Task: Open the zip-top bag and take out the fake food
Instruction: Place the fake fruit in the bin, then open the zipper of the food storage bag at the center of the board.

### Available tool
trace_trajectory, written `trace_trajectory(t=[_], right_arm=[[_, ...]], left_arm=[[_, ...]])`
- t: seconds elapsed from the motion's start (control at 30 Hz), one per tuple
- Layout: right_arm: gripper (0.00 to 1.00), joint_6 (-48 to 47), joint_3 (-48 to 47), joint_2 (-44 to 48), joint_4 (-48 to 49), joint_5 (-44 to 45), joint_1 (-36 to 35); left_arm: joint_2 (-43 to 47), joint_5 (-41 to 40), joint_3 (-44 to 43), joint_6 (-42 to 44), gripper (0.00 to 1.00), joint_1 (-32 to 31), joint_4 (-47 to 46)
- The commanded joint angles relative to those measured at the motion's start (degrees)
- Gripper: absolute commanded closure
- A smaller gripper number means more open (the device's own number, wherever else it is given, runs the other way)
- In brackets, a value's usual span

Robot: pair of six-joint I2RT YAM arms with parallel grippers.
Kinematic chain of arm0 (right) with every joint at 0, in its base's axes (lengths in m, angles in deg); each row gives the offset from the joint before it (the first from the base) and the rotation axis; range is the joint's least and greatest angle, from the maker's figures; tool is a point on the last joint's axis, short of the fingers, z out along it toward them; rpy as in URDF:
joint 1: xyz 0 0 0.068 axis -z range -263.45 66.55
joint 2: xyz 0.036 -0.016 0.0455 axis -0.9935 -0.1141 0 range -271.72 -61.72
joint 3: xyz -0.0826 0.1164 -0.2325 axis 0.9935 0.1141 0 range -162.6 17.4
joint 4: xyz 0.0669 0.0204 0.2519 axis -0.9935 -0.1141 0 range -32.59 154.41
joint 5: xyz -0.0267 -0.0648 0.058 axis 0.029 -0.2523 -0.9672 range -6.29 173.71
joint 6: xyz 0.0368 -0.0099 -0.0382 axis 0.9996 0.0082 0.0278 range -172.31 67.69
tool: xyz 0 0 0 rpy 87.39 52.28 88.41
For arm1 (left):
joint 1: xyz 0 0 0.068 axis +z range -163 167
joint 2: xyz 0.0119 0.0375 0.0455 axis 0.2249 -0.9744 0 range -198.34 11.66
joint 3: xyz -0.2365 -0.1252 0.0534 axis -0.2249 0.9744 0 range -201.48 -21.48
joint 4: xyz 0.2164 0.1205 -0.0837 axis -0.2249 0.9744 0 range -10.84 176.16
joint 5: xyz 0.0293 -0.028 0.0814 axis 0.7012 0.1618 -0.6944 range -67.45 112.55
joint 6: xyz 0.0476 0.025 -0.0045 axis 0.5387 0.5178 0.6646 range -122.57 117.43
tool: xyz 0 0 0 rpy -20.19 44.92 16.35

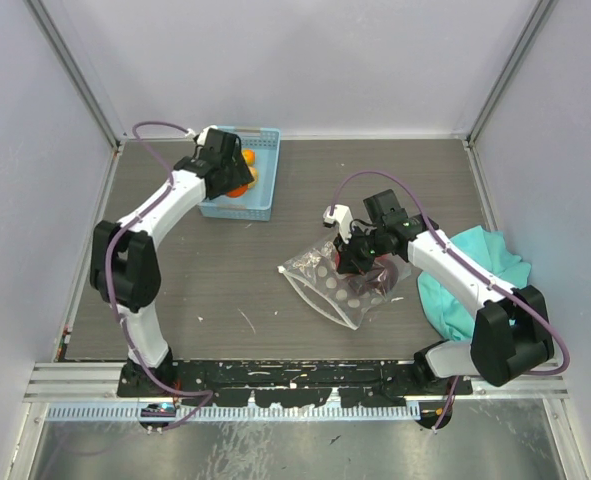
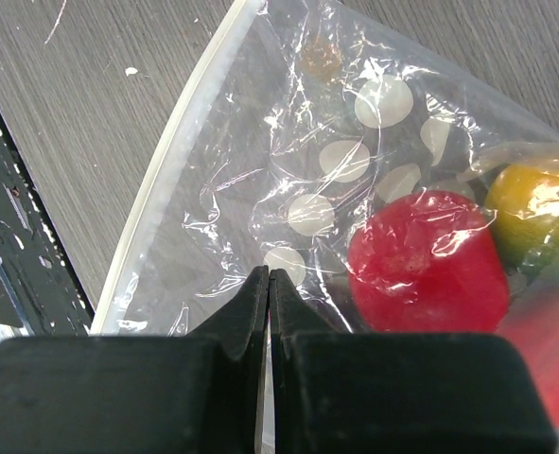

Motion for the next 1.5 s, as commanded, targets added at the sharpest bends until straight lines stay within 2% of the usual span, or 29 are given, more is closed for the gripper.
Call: trace_trajectory(t=[0.0,0.13,0.23,0.27,0.37,0.47,0.63,0.73,0.87,0.97,1.07,1.17,1.33,1.47], right_arm=[[0.92,0.6,-1.1,2.2,1.6,-1.3,0.3],[0.92,0.6,-1.1,2.4,1.6,-1.4,0.4],[0.92,0.5,-1.0,2.6,1.6,-1.4,0.4],[0.92,0.6,-0.9,2.6,1.6,-1.5,0.3],[0.92,0.6,-0.9,2.8,1.6,-1.7,0.4],[0.87,0.6,-1.0,3.1,1.7,-1.9,0.4],[0.80,0.8,-0.9,3.7,1.9,-2.3,0.6],[0.78,0.5,-0.7,4.4,1.9,-3.4,0.6],[0.76,-1.0,-0.4,6.2,1.5,-6.8,0.6],[0.72,-2.7,0.1,8.3,1.3,-10.0,0.6],[0.65,-4.8,0.9,10.6,0.9,-13.3,0.6],[0.54,-7.8,1.8,12.2,-0.2,-15.0,0.2],[0.34,-10.0,4.4,14.9,1.9,-11.4,-1.6],[0.27,-9.8,6.0,15.0,3.9,-6.3,-5.9]], left_arm=[[-5.6,-6.9,-10.1,1.9,0.91,0.2,9.6],[-11.1,-8.6,-17.6,3.2,0.87,0.2,14.2],[-14.8,-11.3,-22.8,3.5,0.71,0.2,17.6],[-16.3,-12.6,-25.3,3.4,0.64,0.2,18.9],[-18.7,-15.0,-30.2,3.3,0.32,0.2,22.9],[-19.5,-16.2,-33.4,3.5,0.00,0.2,24.1],[-17.2,-18.0,-33.2,3.2,0.02,0.2,23.1],[-12.7,-19.1,-28.8,2.9,0.02,0.2,21.1],[0.2,-14.6,-11.8,3.9,0.02,0.2,7.5],[11.2,-7.0,6.3,5.7,0.02,0.3,-8.6],[20.7,1.2,19.6,5.5,0.01,0.3,-19.4],[28.0,9.8,28.9,3.2,0.03,0.3,-25.6],[39.7,23.7,42.7,-2.3,0.10,-0.9,-34.8],[46.5,27.8,53.9,-7.2,0.11,-4.0,-45.5]])
